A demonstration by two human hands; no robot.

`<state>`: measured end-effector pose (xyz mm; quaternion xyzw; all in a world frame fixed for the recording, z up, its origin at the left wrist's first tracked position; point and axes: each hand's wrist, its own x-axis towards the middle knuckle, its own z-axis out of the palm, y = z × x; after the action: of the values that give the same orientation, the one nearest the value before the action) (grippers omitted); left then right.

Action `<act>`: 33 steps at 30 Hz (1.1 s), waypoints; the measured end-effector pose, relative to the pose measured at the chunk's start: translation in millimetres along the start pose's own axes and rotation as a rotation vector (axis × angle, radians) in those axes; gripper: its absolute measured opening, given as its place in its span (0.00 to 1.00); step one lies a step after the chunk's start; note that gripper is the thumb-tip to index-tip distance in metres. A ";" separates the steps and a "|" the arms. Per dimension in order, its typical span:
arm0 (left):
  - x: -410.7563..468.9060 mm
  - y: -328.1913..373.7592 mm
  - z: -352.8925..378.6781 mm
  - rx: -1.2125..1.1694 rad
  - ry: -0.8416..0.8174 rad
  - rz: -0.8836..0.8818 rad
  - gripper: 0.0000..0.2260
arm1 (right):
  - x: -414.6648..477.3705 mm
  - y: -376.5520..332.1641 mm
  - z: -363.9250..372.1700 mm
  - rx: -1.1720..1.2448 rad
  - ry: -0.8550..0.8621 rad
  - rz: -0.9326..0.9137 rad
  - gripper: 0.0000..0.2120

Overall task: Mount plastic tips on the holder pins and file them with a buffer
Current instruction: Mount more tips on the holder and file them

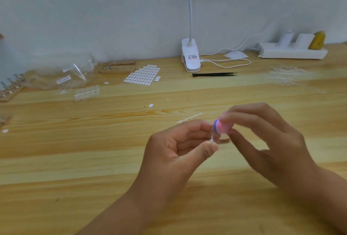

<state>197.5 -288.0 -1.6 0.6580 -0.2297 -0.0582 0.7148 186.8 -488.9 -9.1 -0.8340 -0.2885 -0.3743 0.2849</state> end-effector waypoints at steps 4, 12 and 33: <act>2.6 -0.9 -1.2 -0.022 -0.023 0.046 0.10 | 1.5 -6.3 -1.1 0.018 0.078 0.037 0.11; 5.5 -4.6 -4.7 -0.123 -0.102 -0.008 0.09 | 1.3 -5.1 0.8 0.028 0.089 0.095 0.13; 1.6 -2.1 2.0 -0.191 -0.008 -0.176 0.06 | -2.0 -3.0 1.8 0.031 0.087 0.032 0.12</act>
<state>198.6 -290.7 -3.2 0.6042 -0.1674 -0.1448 0.7655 184.4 -486.1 -11.0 -0.8169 -0.2681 -0.4012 0.3160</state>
